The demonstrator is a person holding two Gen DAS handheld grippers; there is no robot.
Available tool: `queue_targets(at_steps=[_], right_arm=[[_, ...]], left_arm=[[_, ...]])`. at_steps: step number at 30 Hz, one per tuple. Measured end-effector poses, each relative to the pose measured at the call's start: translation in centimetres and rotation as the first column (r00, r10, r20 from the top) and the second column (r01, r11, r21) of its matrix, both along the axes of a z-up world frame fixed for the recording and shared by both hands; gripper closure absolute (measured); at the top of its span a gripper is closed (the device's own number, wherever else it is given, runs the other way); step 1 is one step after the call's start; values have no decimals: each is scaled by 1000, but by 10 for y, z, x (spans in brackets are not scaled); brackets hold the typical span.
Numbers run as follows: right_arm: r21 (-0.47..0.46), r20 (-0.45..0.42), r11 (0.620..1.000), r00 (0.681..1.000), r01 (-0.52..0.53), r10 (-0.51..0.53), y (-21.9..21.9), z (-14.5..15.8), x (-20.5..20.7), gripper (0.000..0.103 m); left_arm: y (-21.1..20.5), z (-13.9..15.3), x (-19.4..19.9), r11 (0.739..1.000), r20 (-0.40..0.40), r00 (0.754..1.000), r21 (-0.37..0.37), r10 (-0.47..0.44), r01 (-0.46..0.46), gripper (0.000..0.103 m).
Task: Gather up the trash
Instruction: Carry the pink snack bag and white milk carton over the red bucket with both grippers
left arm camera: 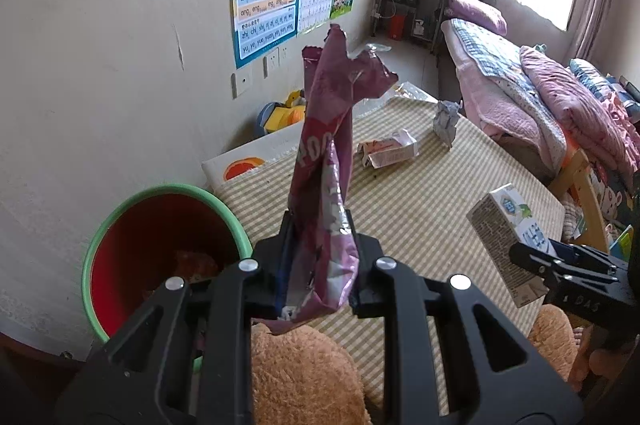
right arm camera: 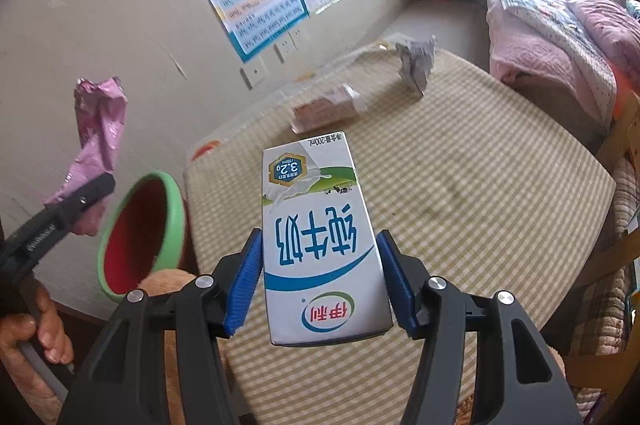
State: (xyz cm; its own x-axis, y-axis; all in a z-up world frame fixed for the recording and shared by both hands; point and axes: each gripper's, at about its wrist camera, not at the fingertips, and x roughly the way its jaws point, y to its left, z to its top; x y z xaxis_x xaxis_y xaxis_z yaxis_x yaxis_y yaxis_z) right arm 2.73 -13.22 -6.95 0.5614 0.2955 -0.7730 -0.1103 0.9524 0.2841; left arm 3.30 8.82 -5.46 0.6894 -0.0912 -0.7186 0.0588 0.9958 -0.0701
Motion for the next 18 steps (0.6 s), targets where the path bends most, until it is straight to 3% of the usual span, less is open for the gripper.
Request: queue_targets(at_steps=[18], right_arm=[[5, 48, 996, 995, -90, 90, 50, 28, 0, 48]], left_arm=[[31, 2, -9, 998, 14, 998, -11, 64, -64, 81]])
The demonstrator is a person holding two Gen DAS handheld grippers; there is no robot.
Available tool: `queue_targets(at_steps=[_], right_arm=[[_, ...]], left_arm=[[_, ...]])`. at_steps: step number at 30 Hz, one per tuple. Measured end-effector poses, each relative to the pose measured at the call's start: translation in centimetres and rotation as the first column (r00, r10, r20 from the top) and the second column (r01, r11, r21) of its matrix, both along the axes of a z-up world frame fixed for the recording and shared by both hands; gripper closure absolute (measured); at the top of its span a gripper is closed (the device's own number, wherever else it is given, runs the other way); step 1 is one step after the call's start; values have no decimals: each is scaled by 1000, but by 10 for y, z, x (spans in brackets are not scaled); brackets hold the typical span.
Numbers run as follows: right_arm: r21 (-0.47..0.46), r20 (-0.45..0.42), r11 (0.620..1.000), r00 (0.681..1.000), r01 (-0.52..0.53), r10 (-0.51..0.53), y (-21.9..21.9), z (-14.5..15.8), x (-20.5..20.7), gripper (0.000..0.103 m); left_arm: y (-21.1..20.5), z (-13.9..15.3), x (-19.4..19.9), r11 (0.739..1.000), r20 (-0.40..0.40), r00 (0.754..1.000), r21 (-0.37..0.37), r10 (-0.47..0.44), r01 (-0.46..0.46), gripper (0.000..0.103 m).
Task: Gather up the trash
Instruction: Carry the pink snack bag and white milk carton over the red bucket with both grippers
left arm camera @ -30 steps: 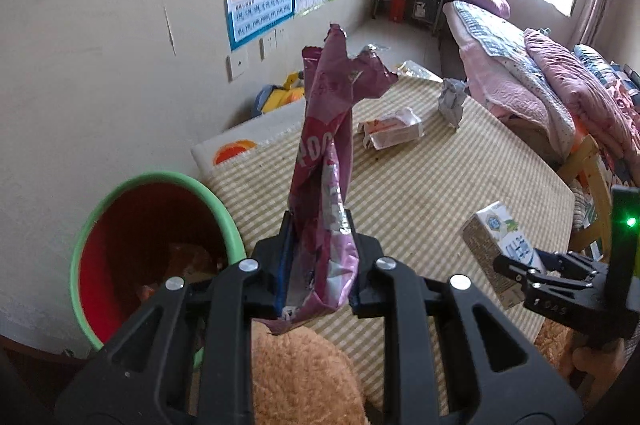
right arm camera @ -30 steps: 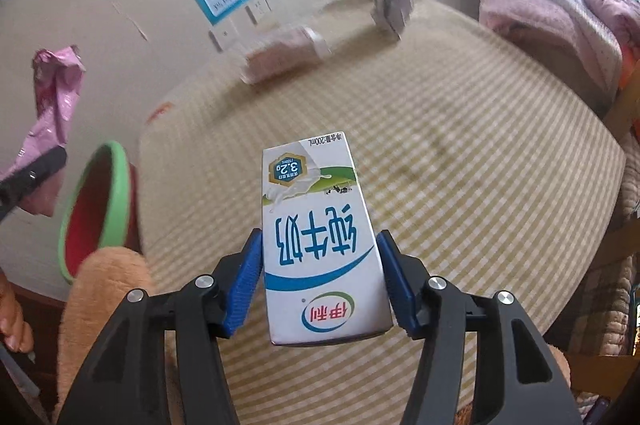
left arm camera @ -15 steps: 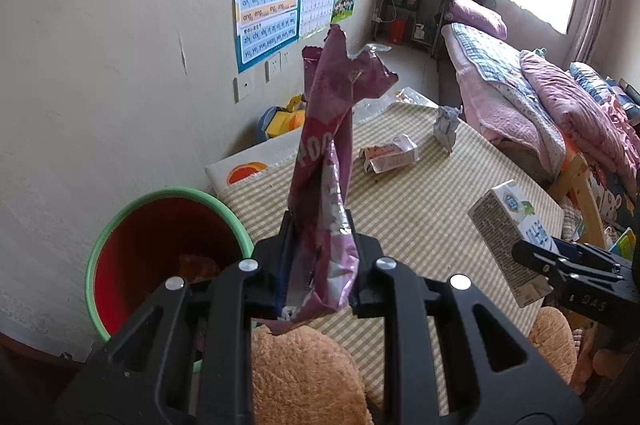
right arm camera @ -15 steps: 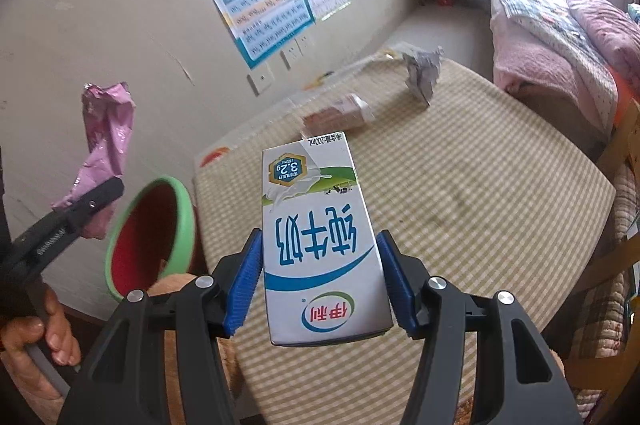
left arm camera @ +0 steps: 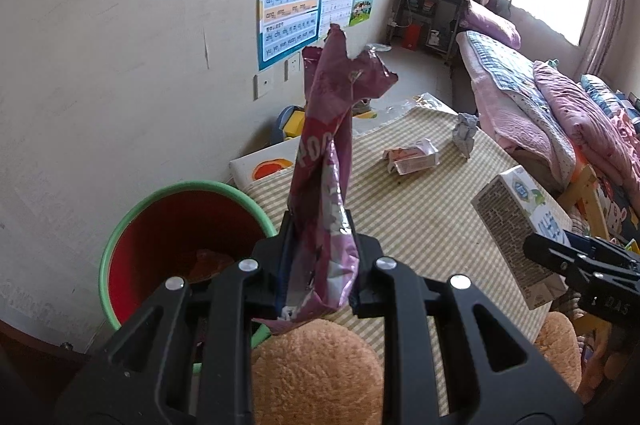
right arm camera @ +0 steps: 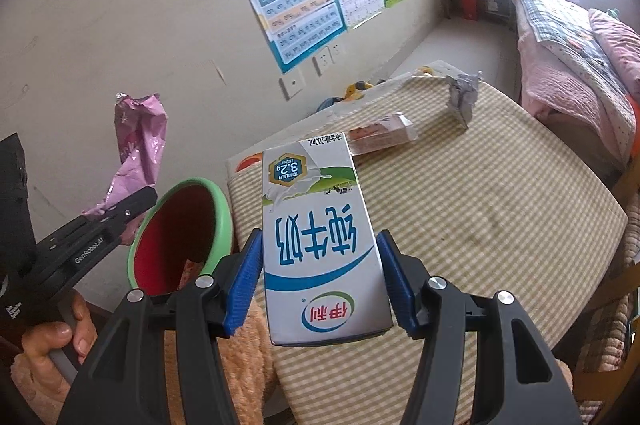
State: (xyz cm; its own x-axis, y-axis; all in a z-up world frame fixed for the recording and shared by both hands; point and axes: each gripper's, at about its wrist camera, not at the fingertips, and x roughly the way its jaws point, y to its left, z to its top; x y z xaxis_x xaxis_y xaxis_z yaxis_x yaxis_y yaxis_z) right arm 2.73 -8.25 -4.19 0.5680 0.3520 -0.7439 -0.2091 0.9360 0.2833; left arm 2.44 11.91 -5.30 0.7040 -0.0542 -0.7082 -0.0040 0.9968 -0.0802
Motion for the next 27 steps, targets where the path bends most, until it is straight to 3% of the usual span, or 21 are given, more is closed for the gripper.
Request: queue_targets(at_steps=[27], right_arm=[[-33, 6, 987, 988, -156, 157, 80, 5, 9, 48]], left_arm=[[71, -13, -11, 990, -13, 991, -36, 134, -134, 81]])
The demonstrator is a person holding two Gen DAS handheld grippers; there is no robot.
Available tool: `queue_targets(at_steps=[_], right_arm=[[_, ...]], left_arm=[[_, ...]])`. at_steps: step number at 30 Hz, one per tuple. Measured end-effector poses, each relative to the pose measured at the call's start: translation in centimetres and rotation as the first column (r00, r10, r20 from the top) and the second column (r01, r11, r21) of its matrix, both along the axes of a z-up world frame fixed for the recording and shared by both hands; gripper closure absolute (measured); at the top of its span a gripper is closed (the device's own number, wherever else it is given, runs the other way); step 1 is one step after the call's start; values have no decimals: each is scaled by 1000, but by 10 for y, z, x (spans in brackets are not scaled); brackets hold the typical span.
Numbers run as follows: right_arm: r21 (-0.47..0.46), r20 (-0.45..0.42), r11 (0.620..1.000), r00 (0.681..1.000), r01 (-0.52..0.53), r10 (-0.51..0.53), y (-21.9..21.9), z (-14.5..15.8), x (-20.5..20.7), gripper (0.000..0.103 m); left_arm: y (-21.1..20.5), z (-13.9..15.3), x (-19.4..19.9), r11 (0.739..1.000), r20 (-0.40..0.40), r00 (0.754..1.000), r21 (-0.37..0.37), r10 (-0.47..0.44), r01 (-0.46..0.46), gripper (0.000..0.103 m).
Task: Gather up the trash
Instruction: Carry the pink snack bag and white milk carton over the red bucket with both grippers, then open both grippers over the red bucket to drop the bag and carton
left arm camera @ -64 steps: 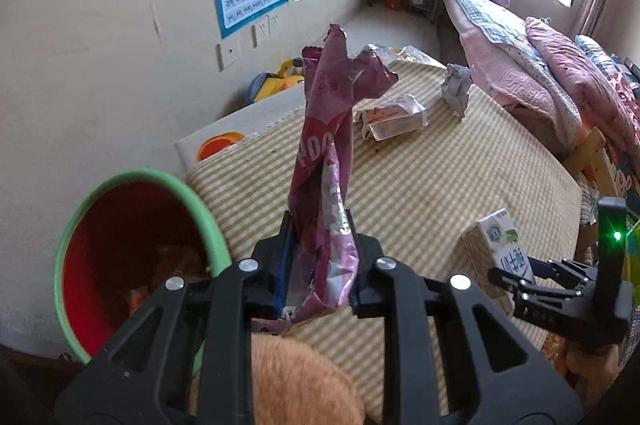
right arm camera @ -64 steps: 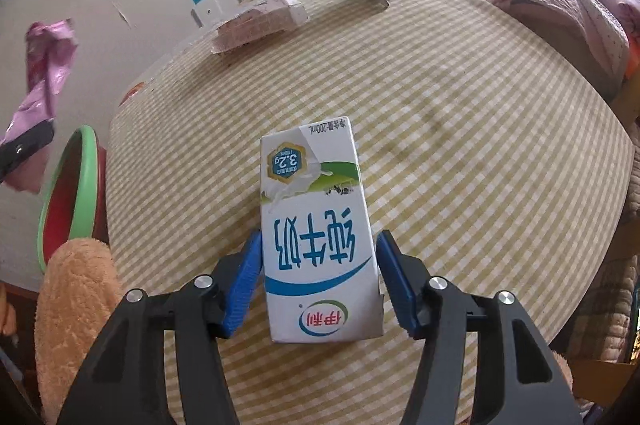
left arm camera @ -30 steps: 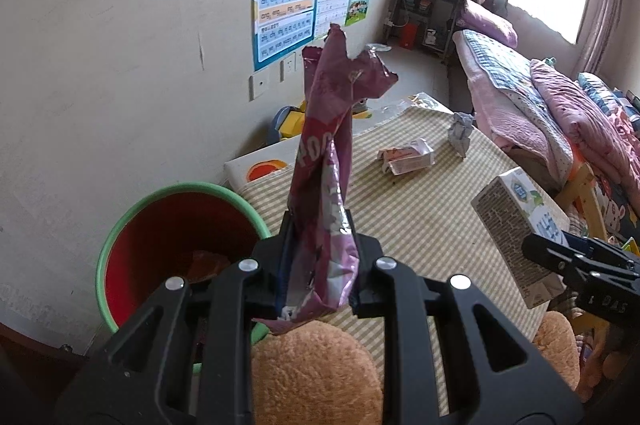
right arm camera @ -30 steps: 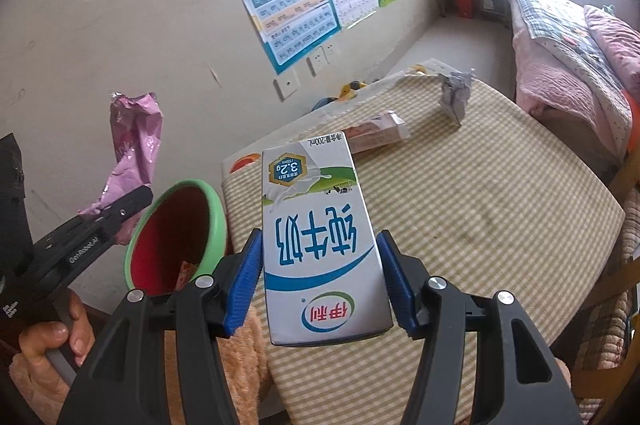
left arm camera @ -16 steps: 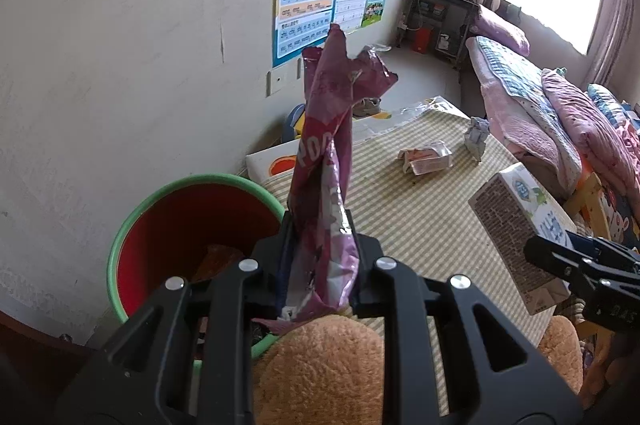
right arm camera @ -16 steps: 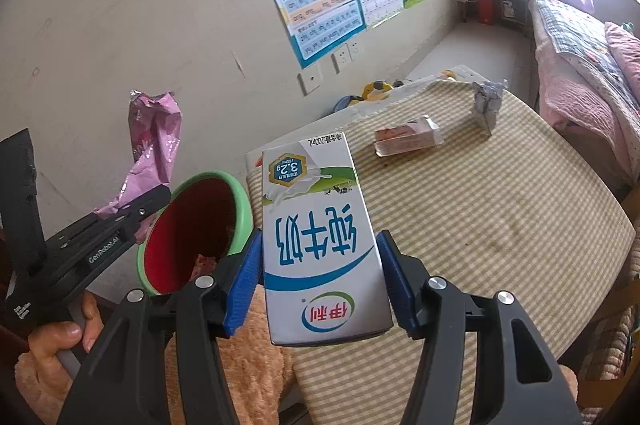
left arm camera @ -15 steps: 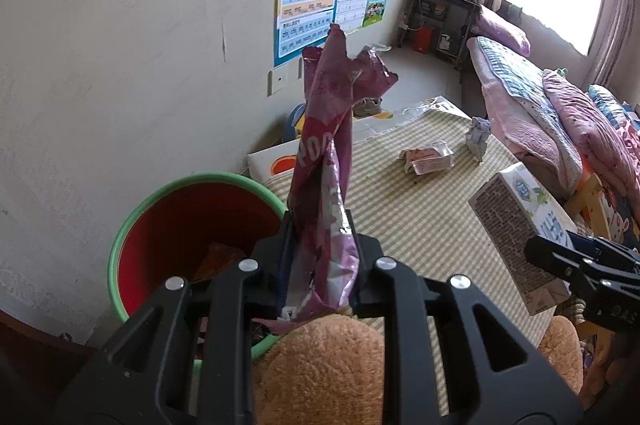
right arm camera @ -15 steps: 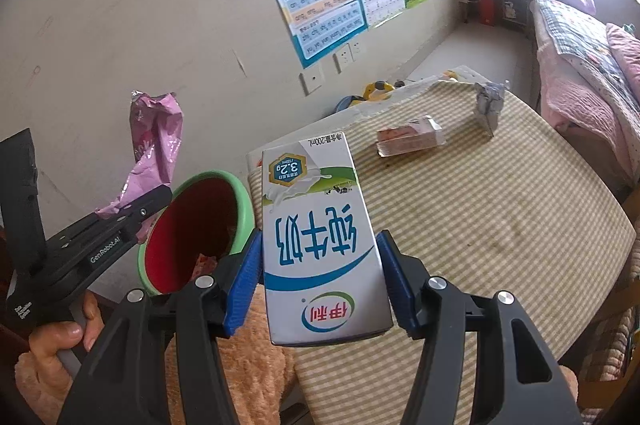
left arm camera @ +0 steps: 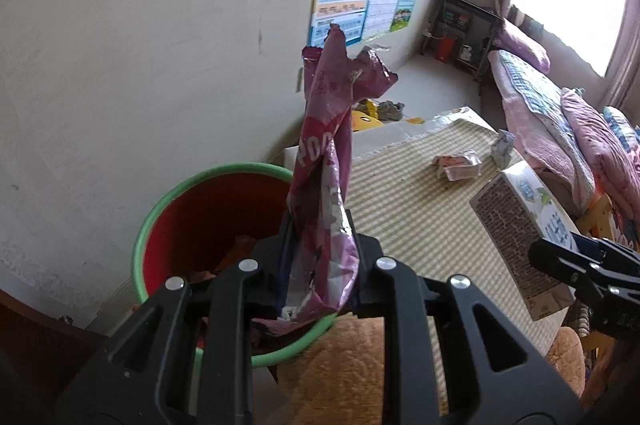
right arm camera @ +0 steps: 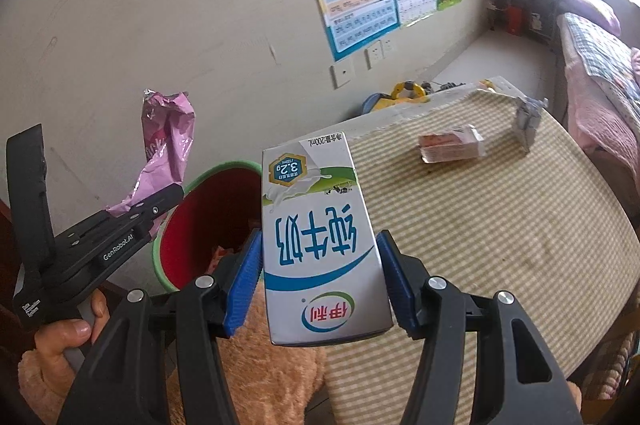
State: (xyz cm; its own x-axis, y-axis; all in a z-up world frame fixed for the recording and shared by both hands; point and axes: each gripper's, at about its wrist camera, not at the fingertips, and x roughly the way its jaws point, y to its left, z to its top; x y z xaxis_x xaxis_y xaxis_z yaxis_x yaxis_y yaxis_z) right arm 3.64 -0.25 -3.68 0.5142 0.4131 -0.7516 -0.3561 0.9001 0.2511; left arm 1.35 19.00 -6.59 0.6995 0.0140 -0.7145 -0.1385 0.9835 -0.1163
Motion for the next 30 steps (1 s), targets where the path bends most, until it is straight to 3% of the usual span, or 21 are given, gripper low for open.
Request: queue_targets(at_steps=[6, 16, 30], right_arm=[[-17, -2, 999, 999, -35, 35, 21, -3, 4, 48], [-41, -20, 995, 995, -96, 95, 54, -12, 7, 48], [-11, -80, 991, 988, -135, 134, 90, -31, 27, 48]], left_arm=[[26, -3, -7, 998, 0, 998, 28, 63, -63, 81], [62, -13, -17, 991, -21, 991, 12, 130, -130, 81], [88, -50, -16, 987, -124, 980, -23, 158, -162, 81]])
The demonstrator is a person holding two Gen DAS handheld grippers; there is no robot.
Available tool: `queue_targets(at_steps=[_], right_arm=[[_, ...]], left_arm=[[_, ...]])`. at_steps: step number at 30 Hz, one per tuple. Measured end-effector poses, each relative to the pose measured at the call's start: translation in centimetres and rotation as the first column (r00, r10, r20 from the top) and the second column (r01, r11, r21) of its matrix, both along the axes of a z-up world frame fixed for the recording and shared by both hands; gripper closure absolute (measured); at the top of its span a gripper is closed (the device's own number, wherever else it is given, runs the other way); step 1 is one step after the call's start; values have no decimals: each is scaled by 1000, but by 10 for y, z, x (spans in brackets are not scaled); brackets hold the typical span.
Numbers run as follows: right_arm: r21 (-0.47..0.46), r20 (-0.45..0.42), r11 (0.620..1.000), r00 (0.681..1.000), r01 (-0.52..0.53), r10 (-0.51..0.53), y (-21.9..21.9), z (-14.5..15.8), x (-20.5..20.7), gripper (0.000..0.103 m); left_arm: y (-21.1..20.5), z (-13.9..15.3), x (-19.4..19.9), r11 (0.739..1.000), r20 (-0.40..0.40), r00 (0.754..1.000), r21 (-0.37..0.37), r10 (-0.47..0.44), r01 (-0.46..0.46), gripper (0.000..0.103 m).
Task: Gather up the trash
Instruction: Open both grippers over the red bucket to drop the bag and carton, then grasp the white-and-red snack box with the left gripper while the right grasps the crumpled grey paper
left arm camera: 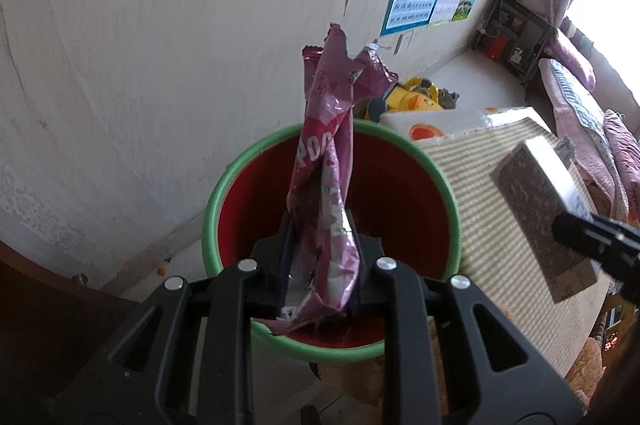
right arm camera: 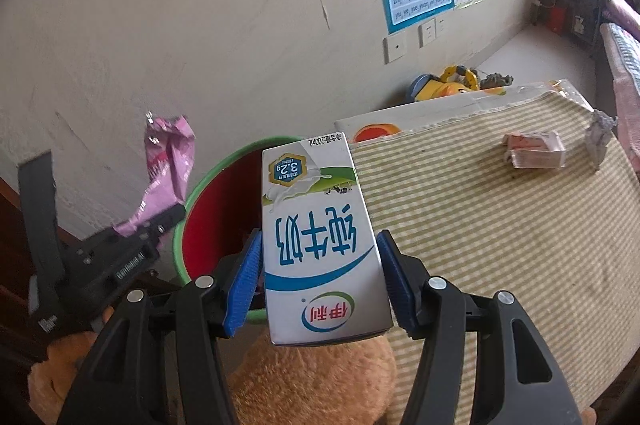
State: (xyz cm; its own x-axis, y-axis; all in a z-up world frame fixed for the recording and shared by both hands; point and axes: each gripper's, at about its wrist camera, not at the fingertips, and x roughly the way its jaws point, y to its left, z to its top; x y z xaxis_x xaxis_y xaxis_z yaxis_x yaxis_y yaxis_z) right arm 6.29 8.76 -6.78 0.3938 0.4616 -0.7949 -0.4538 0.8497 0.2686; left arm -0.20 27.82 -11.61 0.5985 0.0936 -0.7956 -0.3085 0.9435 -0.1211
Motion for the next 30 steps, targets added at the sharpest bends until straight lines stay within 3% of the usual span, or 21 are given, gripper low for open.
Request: queue_targets(at_steps=[14, 15, 17, 19, 22, 24, 27, 30], right_arm=[[51, -110, 999, 994, -17, 22, 34, -28, 30, 48], [59, -120, 998, 992, -23, 30, 37, -30, 31, 47], [81, -133, 996, 990, -34, 45, 42, -33, 31, 44], [101, -140, 994, 989, -35, 49, 43, -34, 32, 31], [99, -123, 995, 992, -19, 32, 33, -35, 35, 29], [86, -102, 996, 995, 16, -7, 16, -35, 41, 29], [41, -41, 985, 985, 170, -168, -39, -35, 65, 29], [12, 20, 921, 921, 389, -389, -119, -39, 100, 28]], left_arm=[[10, -48, 9, 999, -130, 991, -35, 16, -20, 78], [10, -50, 9, 999, -138, 990, -34, 18, -23, 75], [11, -54, 10, 999, -153, 988, -39, 15, -21, 53], [11, -58, 11, 999, -167, 986, -29, 23, -28, 34], [8, -60, 11, 1000, -179, 984, -22, 18, -22, 33], [5, -61, 13, 1000, -184, 983, -11, 14, -16, 32], [1, -60, 15, 1000, -179, 984, 3, 8, -8, 32], [-5, -57, 18, 1000, -167, 986, 24, 7, -4, 32]])
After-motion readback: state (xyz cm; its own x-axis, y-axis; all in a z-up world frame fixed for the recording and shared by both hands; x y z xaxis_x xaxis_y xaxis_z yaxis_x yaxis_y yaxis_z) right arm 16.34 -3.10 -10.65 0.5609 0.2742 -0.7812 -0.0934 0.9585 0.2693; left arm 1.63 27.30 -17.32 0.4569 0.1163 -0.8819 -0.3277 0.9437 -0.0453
